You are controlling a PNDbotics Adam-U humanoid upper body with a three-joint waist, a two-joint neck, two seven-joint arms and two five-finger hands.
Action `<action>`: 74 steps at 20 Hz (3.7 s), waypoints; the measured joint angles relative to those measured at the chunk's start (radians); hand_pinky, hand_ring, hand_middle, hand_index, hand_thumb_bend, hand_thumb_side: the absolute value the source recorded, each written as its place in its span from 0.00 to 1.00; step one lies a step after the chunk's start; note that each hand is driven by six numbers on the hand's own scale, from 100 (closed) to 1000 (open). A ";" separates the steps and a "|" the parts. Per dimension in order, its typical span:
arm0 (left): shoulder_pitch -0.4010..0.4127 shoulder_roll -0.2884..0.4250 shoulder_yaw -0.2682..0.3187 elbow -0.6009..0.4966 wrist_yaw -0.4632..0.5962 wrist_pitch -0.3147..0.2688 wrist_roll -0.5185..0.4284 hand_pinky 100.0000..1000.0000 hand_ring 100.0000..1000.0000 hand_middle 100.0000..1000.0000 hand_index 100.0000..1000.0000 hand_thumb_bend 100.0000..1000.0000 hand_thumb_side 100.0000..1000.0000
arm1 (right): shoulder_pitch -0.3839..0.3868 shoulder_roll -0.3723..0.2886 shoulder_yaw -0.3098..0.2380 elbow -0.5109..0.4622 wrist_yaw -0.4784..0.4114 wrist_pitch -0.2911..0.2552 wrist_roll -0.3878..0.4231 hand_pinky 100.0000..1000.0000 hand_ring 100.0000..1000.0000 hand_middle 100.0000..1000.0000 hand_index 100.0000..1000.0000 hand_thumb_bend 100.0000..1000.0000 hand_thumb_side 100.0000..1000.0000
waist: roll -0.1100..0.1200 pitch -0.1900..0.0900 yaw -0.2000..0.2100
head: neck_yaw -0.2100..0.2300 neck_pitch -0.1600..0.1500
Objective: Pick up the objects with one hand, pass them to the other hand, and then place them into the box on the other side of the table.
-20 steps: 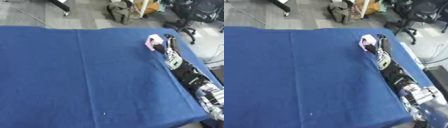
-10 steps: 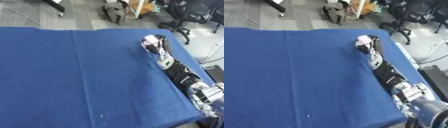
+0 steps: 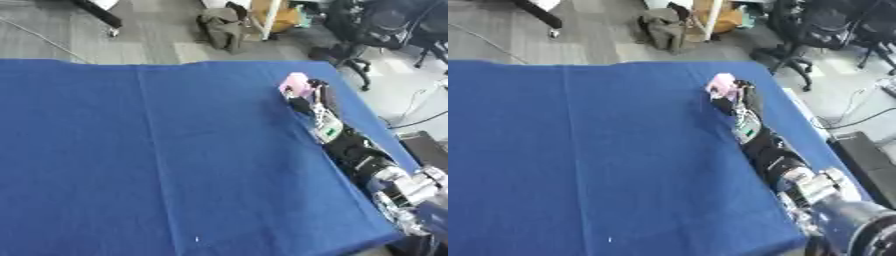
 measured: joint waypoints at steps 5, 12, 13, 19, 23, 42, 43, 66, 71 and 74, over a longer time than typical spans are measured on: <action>0.000 0.000 0.000 0.000 0.000 0.000 0.000 0.70 0.70 0.58 0.69 0.80 0.68 | 0.000 -0.002 0.000 -0.001 -0.015 -0.015 -0.025 0.58 0.59 0.43 0.48 0.00 0.15 | -0.001 0.000 -0.001 | -0.001 0.000; 0.000 0.000 0.000 0.000 0.003 0.002 0.001 0.70 0.70 0.57 0.70 0.80 0.68 | 0.006 0.003 0.000 -0.031 -0.017 -0.050 -0.100 0.44 0.44 0.21 0.26 0.00 0.00 | -0.001 0.000 -0.014 | 0.000 0.001; 0.001 0.000 0.000 0.000 0.004 0.002 0.002 0.70 0.70 0.57 0.70 0.80 0.68 | 0.009 0.004 -0.001 -0.040 -0.014 -0.054 -0.107 0.43 0.44 0.21 0.26 0.00 0.00 | 0.000 -0.001 -0.017 | 0.001 0.002; 0.012 -0.002 0.000 0.001 0.006 0.004 0.004 0.70 0.70 0.57 0.70 0.80 0.68 | 0.018 0.024 -0.007 -0.129 0.028 -0.063 -0.114 0.39 0.41 0.17 0.22 0.00 0.00 | 0.009 -0.013 -0.043 | 0.066 0.022; 0.017 -0.007 0.000 0.005 0.009 0.005 0.006 0.70 0.70 0.57 0.70 0.80 0.67 | 0.024 0.036 -0.008 -0.177 0.062 -0.057 -0.100 0.38 0.40 0.16 0.20 0.00 0.00 | 0.012 -0.022 -0.060 | 0.097 0.036; 0.041 -0.012 0.009 0.023 0.010 0.006 0.018 0.70 0.70 0.57 0.70 0.81 0.67 | 0.066 0.085 -0.004 -0.397 0.136 -0.054 -0.055 0.32 0.34 0.07 0.10 0.00 0.00 | 0.037 -0.050 -0.146 | 0.120 0.055; 0.043 -0.012 0.010 0.026 0.010 0.006 0.019 0.70 0.70 0.57 0.70 0.81 0.67 | 0.074 0.092 0.001 -0.425 0.143 -0.055 -0.048 0.32 0.34 0.07 0.10 0.00 0.00 | 0.038 -0.056 -0.158 | 0.120 0.055; 0.041 -0.019 0.011 0.043 0.004 0.004 0.013 0.70 0.70 0.57 0.70 0.80 0.68 | 0.058 0.102 0.018 -0.229 0.316 0.109 0.171 0.97 0.97 0.91 0.88 0.37 0.62 | 0.031 -0.049 -0.156 | 0.088 0.061; 0.038 -0.019 0.006 0.042 0.004 0.005 0.010 0.70 0.70 0.57 0.70 0.80 0.68 | 0.038 0.096 0.019 -0.169 0.287 0.104 0.186 0.92 0.94 0.90 0.88 0.34 0.63 | 0.028 -0.049 -0.148 | 0.081 0.056; 0.038 -0.018 0.006 0.041 0.004 0.005 0.010 0.70 0.70 0.57 0.70 0.80 0.68 | 0.035 0.096 0.019 -0.155 0.261 0.097 0.202 0.91 0.93 0.89 0.88 0.32 0.67 | 0.028 -0.049 -0.146 | 0.079 0.054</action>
